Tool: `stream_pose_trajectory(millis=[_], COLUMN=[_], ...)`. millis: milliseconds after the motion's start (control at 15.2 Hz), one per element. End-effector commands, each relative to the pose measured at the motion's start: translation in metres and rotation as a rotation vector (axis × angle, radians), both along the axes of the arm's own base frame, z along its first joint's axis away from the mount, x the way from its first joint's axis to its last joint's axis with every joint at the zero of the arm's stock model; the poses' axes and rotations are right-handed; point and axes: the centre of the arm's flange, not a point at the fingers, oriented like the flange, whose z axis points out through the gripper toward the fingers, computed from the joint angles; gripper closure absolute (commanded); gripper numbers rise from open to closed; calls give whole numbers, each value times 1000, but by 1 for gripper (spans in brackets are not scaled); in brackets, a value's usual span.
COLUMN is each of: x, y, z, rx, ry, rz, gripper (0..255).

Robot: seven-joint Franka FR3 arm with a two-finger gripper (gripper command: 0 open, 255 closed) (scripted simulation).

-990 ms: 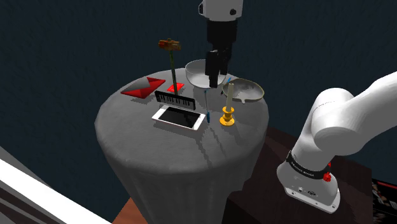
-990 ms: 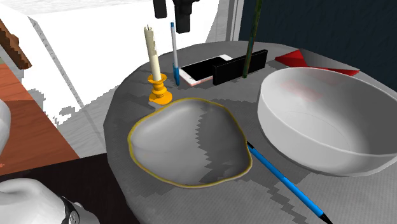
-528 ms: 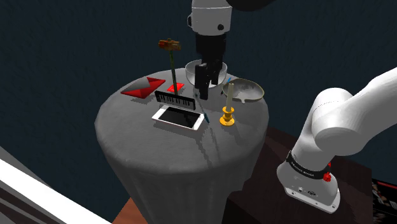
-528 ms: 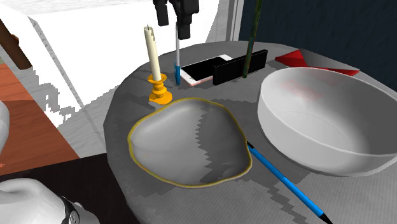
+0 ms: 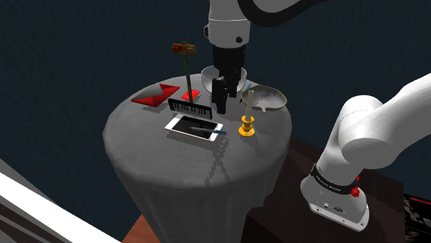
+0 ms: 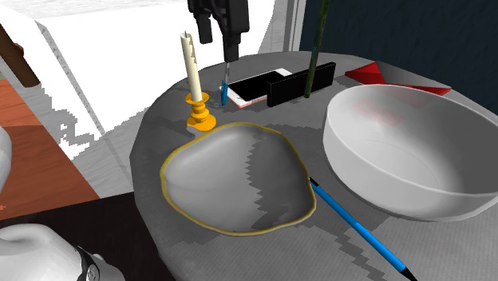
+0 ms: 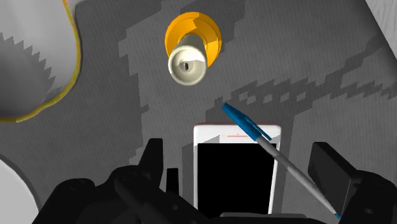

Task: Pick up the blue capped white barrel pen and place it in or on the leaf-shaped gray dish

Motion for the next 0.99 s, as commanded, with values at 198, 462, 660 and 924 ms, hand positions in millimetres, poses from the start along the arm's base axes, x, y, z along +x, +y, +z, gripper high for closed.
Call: stream_pose_trajectory(millis=[198, 462, 660, 924], x=[0, 0, 0, 11], y=[0, 0, 0, 21], z=[0, 0, 0, -15], rx=[0, 0, 0, -23], ry=[0, 0, 0, -7], rz=[0, 0, 0, 276], gripper=[255, 255, 255, 0])
